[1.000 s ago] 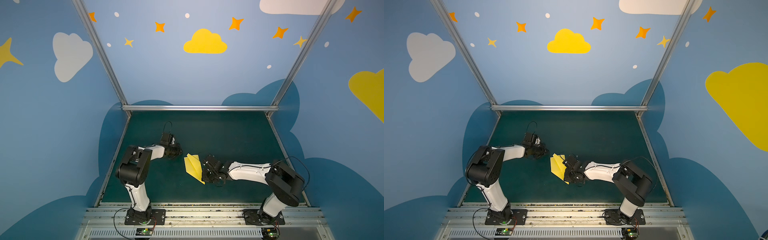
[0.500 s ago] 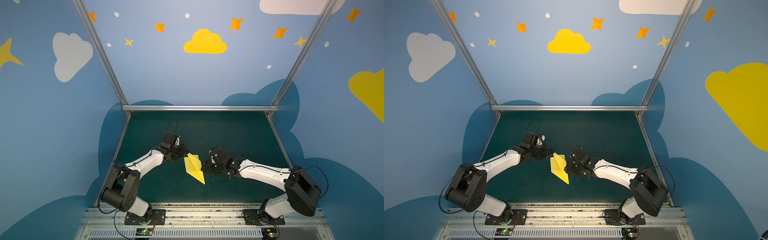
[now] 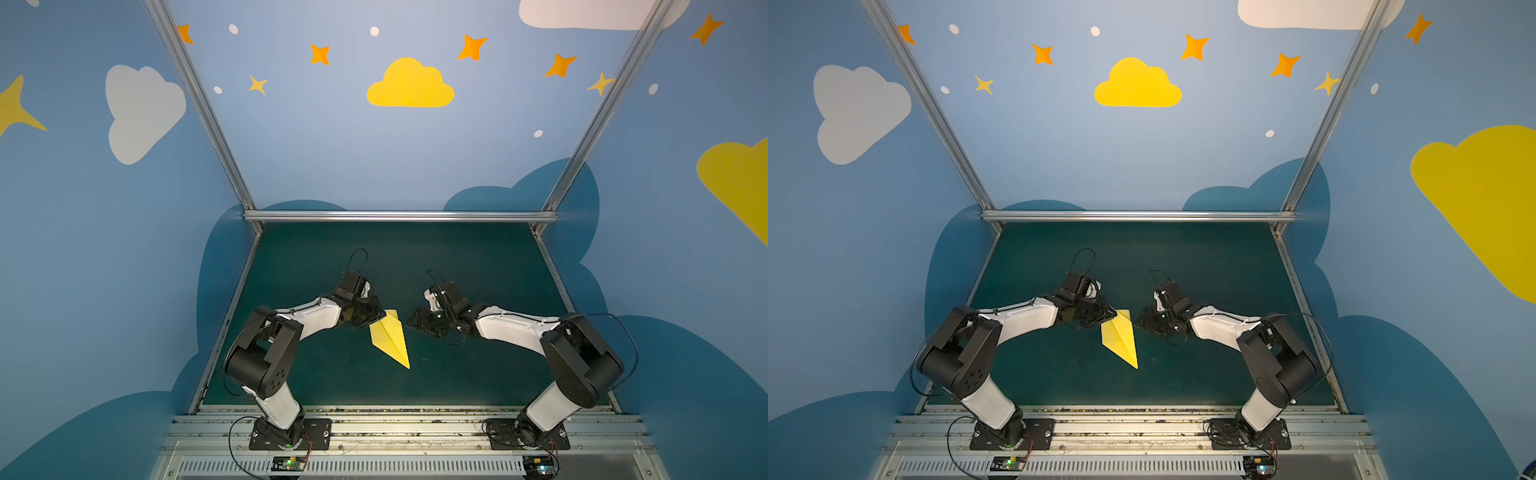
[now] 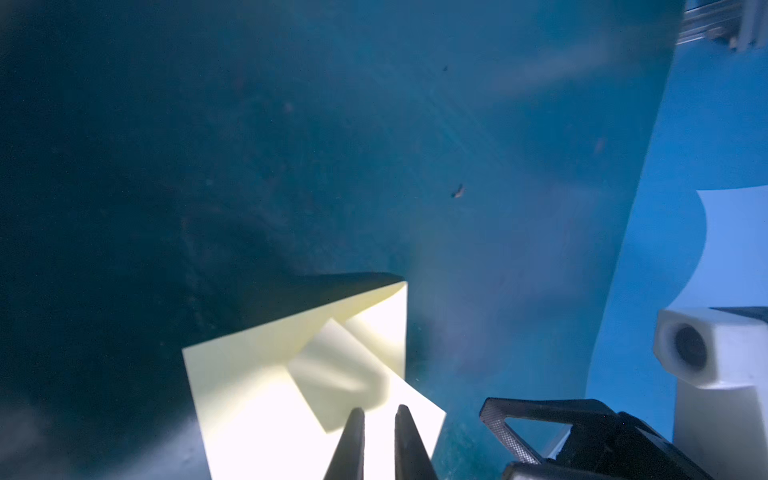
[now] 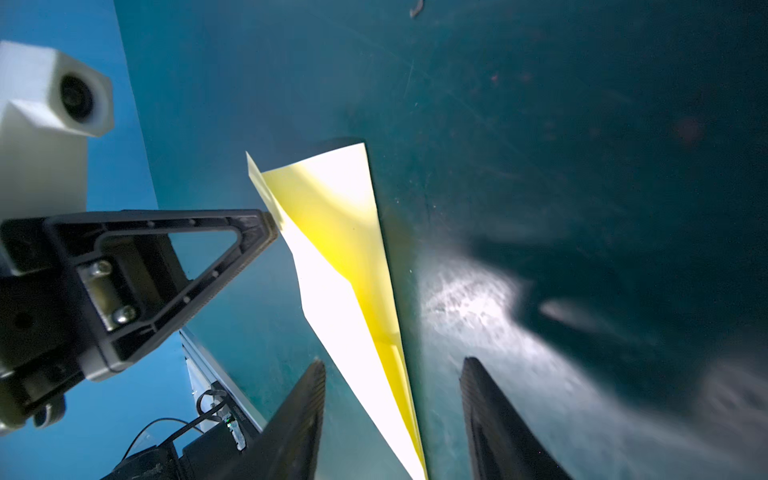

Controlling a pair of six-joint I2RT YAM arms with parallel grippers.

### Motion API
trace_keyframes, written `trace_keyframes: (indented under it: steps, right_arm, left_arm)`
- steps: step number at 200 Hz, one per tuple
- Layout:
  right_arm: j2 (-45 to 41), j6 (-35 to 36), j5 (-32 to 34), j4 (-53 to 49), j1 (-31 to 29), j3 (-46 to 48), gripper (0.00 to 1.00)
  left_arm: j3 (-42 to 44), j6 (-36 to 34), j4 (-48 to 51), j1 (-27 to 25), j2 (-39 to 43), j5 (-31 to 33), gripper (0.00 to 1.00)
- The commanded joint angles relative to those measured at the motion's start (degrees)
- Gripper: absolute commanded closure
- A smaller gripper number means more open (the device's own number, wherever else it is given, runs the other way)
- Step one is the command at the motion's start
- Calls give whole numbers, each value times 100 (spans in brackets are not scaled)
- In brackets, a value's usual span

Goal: Fold a paper plane with a square sheet of paper (fold left side to right side)

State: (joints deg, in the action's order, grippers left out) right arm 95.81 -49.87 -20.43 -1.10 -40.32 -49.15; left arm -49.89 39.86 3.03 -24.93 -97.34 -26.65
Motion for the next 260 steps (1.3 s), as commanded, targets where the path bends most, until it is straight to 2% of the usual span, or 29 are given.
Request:
trace_keyframes:
  steps: [1, 49, 77, 104, 132, 171, 217, 260]
  right_arm:
    - [285, 76, -409, 442, 6, -200, 48]
    - [732, -92, -702, 931, -62, -236, 49]
    - [957, -179, -811, 1102, -121, -295, 53]
    - [1133, -229, -847, 1217, -185, -379, 65]
    - [1264, -295, -891, 1316, -203, -420, 84]
    - [1191, -316, -936, 1349, -183, -428, 100]
    - [837, -387, -976, 1360, -120, -421, 100]
    - [24, -334, -793, 1056, 131, -204, 100]
  left_arm:
    - [-48, -47, -105, -14, -158, 20, 84]
    - [145, -123, -162, -14, -284, 145, 85]
    - [190, -145, -180, -16, -329, 168, 85]
    - [197, -161, -179, -18, -343, 177, 86]
    - [199, -158, -179, -19, -349, 166, 87]
    - [138, -180, -134, -17, -285, 134, 87]
    - [-208, -246, 174, 1, 15, 47, 88]
    - [-447, -107, 397, 277, 691, -168, 87]
